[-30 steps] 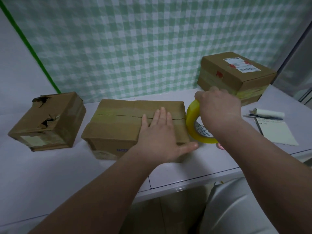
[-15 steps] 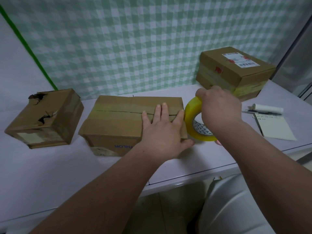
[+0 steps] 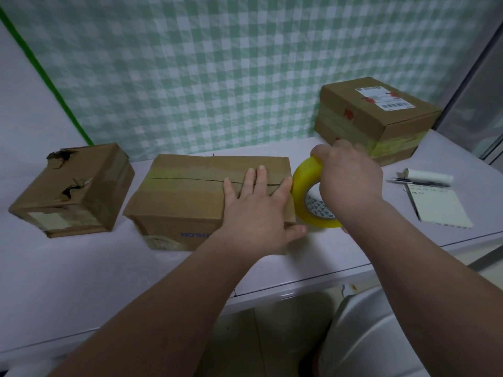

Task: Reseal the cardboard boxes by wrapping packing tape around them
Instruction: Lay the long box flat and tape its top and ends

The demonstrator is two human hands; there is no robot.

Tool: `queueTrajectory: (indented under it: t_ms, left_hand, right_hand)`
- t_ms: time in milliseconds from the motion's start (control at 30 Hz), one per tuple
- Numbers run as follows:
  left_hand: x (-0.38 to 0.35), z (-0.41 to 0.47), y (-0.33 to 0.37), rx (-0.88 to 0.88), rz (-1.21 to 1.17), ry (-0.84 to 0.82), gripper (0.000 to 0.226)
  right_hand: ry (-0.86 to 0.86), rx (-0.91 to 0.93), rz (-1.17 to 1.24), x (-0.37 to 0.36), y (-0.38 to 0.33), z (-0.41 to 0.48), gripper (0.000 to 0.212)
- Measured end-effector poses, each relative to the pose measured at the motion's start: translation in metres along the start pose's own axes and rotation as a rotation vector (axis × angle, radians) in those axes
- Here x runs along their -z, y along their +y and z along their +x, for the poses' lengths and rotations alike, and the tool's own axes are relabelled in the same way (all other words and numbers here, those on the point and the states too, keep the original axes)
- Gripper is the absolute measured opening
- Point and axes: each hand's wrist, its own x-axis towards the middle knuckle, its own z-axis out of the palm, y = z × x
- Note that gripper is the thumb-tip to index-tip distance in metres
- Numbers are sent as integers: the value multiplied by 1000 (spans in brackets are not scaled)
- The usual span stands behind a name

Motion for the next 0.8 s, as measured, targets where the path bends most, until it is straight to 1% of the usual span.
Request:
queueTrajectory:
  t_ms: [100, 200, 333, 433, 500, 567, 600, 700, 733, 800]
  left_hand:
    - [3, -1, -2, 5, -20, -25, 95]
    - [9, -1, -4, 24, -51, -42, 95]
    - [28, -1, -10, 59, -160, 89, 89]
    - [51, 3, -21, 33, -280, 216, 84]
    - [69, 4, -29, -24, -449, 285, 76]
    - [88, 1, -37, -51, -625, 328, 58]
    - [96, -1, -42, -45, -676, 327, 48]
    - [116, -4, -61, -43, -748, 315, 30]
    - [119, -4, -67, -48, -756, 314, 28]
    - [123, -3, -80, -49, -734, 328, 33]
  right_hand:
    - [-5, -18, 26, -2, 2, -2, 49]
    - [44, 2, 27, 3, 2, -2, 48]
    - [191, 22, 79, 29, -6, 11, 47]
    - [293, 57, 134, 57, -17, 26, 46]
    - [352, 84, 157, 79, -29, 36, 46]
    - [384, 95, 171, 103, -41, 43, 44]
    - [388, 99, 176, 115, -47, 45, 42]
    - [381, 107, 215, 143, -63, 51, 39]
    - [379, 102, 243, 150, -67, 53, 38]
    - [359, 65, 311, 159, -77, 58, 40]
